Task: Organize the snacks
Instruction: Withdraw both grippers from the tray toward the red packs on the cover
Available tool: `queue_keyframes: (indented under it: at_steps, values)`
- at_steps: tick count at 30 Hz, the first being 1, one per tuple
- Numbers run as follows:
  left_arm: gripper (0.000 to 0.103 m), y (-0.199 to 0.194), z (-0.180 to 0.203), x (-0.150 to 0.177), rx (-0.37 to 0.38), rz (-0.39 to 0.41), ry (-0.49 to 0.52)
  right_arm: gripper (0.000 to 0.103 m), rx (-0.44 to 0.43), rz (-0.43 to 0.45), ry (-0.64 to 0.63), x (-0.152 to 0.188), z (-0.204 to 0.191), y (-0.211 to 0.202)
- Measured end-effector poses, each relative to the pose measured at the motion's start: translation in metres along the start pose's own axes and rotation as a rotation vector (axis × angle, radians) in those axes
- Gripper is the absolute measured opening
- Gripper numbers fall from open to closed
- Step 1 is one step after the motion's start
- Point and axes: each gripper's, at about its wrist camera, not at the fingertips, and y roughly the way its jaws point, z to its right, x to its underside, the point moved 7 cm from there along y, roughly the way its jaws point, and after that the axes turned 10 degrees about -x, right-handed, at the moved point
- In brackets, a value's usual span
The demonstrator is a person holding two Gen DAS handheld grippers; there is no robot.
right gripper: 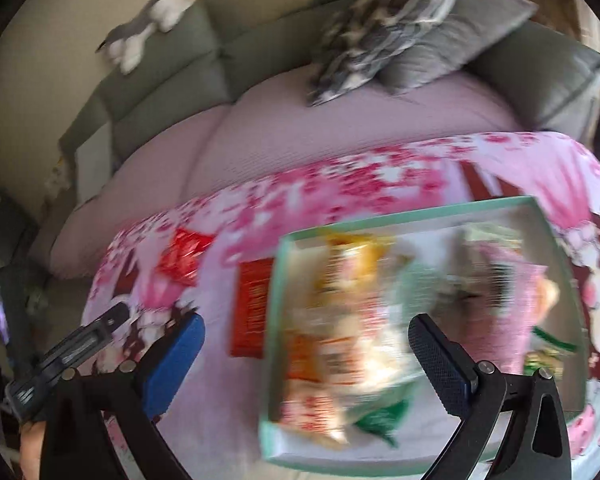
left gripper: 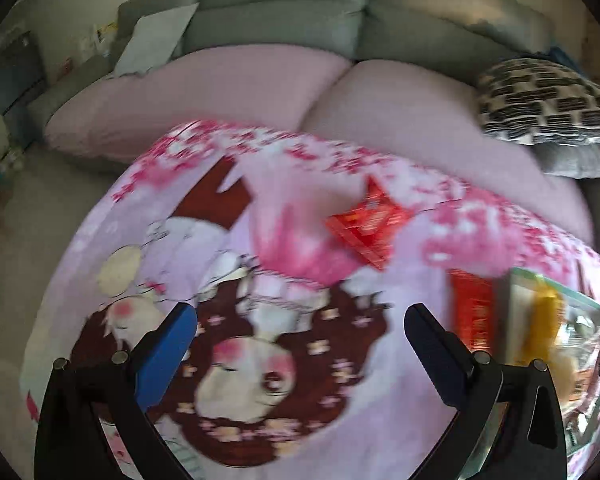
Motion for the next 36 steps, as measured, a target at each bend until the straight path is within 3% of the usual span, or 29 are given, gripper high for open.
queue_keyframes:
  at_steps: [4,10,22,27,36]
  values:
    - [0.103,0.016,-0.016,0.006,-0.033,-0.042,-0.001,0.103,-0.037,-0.059,-0.008,0.007,-0.027,0.026]
    - [0.103,0.035,-0.022,0.010,-0.011,-0.093,-0.011,0.103,-0.078,-0.217,0.030,0.010,-0.055,0.086]
    - [0.103,0.048,-0.038,0.012,0.052,-0.136,-0.091,0.103,0.016,-0.348,-0.024,0.003,-0.064,0.160]
    - [0.103,0.052,-0.040,0.010,0.064,-0.144,-0.110,0.102,0.063,-0.353,-0.021,0.004,-0.058,0.171]
    - [0.103,0.050,-0.047,0.009,0.088,-0.142,-0.140,0.103,0.224,-0.364,-0.003,0.006,-0.058,0.187]
